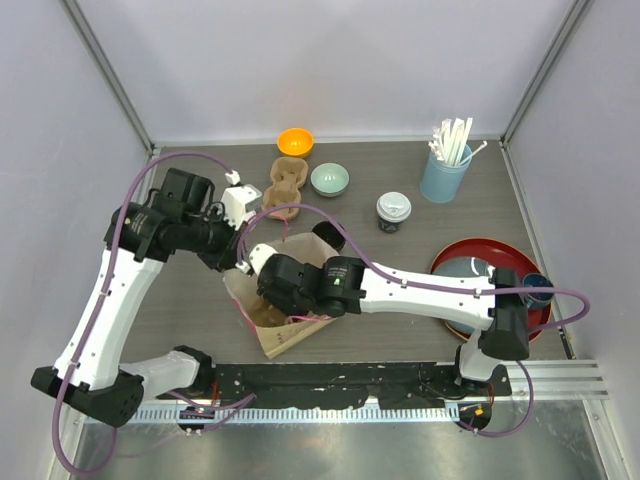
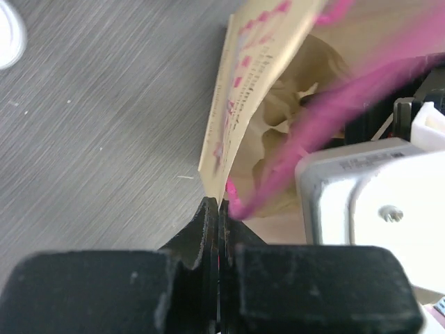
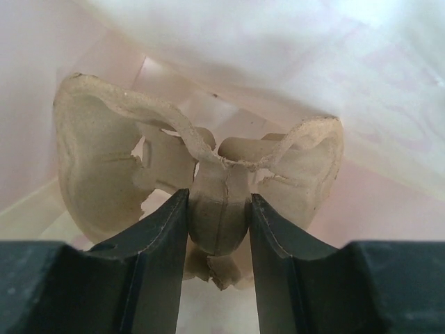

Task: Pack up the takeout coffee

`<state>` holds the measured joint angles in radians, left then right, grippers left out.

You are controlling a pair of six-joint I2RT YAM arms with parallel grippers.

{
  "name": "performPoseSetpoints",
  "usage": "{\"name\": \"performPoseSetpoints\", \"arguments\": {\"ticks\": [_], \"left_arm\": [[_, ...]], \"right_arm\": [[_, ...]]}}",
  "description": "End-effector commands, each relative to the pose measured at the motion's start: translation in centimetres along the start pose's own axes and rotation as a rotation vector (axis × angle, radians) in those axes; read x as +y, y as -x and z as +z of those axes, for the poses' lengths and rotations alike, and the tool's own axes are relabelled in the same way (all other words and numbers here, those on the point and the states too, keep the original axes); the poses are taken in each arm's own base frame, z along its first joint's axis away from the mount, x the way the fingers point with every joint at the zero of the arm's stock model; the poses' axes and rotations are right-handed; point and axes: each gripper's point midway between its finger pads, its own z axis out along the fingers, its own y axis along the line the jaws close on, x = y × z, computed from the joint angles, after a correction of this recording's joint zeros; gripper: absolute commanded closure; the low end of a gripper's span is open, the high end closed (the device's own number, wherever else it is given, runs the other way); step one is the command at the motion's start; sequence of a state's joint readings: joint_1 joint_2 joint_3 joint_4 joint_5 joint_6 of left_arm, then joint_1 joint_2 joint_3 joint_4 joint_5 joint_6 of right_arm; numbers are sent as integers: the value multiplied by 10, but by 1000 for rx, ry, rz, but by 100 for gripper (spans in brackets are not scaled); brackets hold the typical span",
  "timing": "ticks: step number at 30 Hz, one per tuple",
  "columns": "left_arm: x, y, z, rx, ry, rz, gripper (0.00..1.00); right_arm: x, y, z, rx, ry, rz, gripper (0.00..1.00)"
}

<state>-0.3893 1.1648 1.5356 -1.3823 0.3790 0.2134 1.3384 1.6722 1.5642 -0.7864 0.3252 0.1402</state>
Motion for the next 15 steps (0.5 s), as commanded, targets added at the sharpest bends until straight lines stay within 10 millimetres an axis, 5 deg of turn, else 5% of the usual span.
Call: {"name": "performPoseSetpoints", "arguments": {"ticks": [1,15], "left_arm": [[14,-2,-19,-46,141,-45,100],[-17,-11,-21,-106,3,-22,100]], "right_arm": [[17,-38,-2,147,73,24,78],[37,-71,33,395,69,138,75]]}}
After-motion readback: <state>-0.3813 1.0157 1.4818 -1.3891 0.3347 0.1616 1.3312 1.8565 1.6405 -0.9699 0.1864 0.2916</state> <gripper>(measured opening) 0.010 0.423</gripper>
